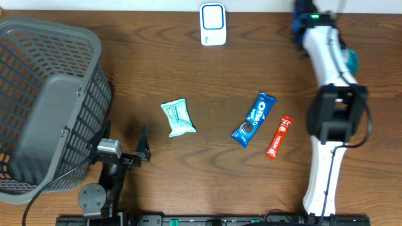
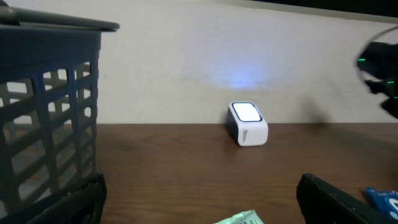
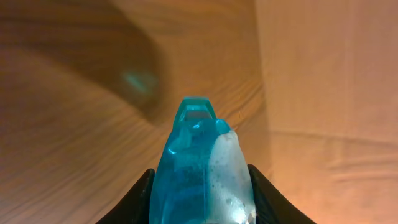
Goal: Scan the item barcode
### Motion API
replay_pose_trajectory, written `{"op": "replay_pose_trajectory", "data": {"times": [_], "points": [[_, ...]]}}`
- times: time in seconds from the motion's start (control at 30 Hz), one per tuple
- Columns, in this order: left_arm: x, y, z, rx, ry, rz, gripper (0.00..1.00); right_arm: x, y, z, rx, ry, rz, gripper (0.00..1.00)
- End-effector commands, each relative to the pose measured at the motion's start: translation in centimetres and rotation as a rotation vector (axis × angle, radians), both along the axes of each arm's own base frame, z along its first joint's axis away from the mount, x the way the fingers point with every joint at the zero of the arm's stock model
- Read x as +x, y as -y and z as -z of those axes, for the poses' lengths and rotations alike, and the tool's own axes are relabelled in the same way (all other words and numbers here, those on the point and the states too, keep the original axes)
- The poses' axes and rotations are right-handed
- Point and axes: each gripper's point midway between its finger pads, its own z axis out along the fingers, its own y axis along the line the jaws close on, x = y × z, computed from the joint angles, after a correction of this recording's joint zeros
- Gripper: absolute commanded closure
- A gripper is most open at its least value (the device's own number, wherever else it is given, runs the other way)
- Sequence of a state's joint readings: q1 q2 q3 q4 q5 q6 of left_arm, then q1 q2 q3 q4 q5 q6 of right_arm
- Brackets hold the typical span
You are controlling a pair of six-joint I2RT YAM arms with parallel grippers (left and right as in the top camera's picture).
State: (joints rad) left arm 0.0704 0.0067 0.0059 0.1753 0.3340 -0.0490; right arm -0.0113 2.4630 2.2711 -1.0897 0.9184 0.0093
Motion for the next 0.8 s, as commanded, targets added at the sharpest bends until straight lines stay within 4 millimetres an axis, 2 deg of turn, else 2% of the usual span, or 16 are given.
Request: {"op": "replay_pose_trajectory", "data": {"times": [0.0,0.03,0.23,0.37,0.5,0.67,0.77], "points": [[0.1,-0.2,0.5,-0.006,-0.018,-0.011,0.02,-1.3,4.8,-2.5,0.075,0.123,0.119,0.99],[0.1,-0.2,0.5,-0.006,-0.021,-0.011,0.02,-1.9,6.7,-2.2,0.098,0.132,0.152,0.99],[0.1,-0.2,0.9,-0.008,-0.038,-0.011,0.02,-4.6,14.6,-1.6,0.158,0.204,0.293,0.99],[0.1,-0.2,1.9,-0.010,-0.077,-0.011,0.02,-6.6,18.8,-1.1,0.212,0.250,0.363,0.99],[0.1,-0.2,2.7,-0.013,-0.110,-0.011,0.02,-7.4,20.6,0.1,0.336,0.300,0.380,0.99],[0.1,-0.2,2.7,-0.013,-0.113,-0.011,0.02,-7.0,20.5,1.5,0.555,0.370,0.347,0.98],[0.1,-0.2,2.8,-0.013,-0.114,-0.011,0.02,-7.3,20.5,1.9,0.613,0.382,0.346,0.97]]}}
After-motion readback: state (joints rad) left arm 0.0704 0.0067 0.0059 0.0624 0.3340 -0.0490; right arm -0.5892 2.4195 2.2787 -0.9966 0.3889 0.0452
